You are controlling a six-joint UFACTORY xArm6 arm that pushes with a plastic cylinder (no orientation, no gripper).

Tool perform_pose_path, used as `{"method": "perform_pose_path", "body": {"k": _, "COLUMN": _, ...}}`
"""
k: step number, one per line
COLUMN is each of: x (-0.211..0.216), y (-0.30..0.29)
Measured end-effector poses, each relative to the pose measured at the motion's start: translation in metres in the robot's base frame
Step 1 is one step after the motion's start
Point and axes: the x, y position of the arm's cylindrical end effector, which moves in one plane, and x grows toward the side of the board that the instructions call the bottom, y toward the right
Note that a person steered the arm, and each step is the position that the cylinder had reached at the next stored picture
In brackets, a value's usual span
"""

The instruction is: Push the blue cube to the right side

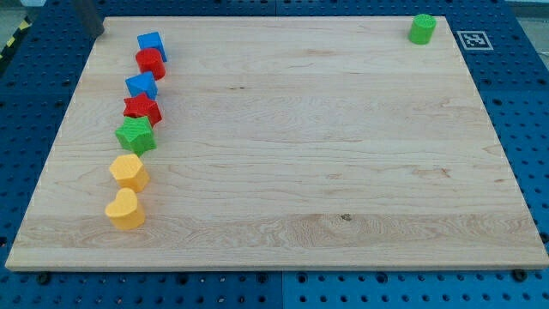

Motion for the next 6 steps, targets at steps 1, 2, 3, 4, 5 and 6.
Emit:
{"method": "perform_pose_path", "body": {"k": 1, "x": 0.02, "y": 0.003}}
{"method": "perform_pose_path", "body": {"k": 2, "x": 0.027, "y": 0.029}}
{"method": "perform_pose_path", "body": {"k": 3, "x": 0.029, "y": 0.079}}
{"method": "perform_pose_path", "body": {"k": 4, "x": 0.029, "y": 0.12}}
{"method": "perform_pose_path", "body": {"k": 5, "x": 0.041, "y": 0.148}}
{"method": "perform_pose_path", "body": {"k": 6, "x": 0.047, "y": 0.177}}
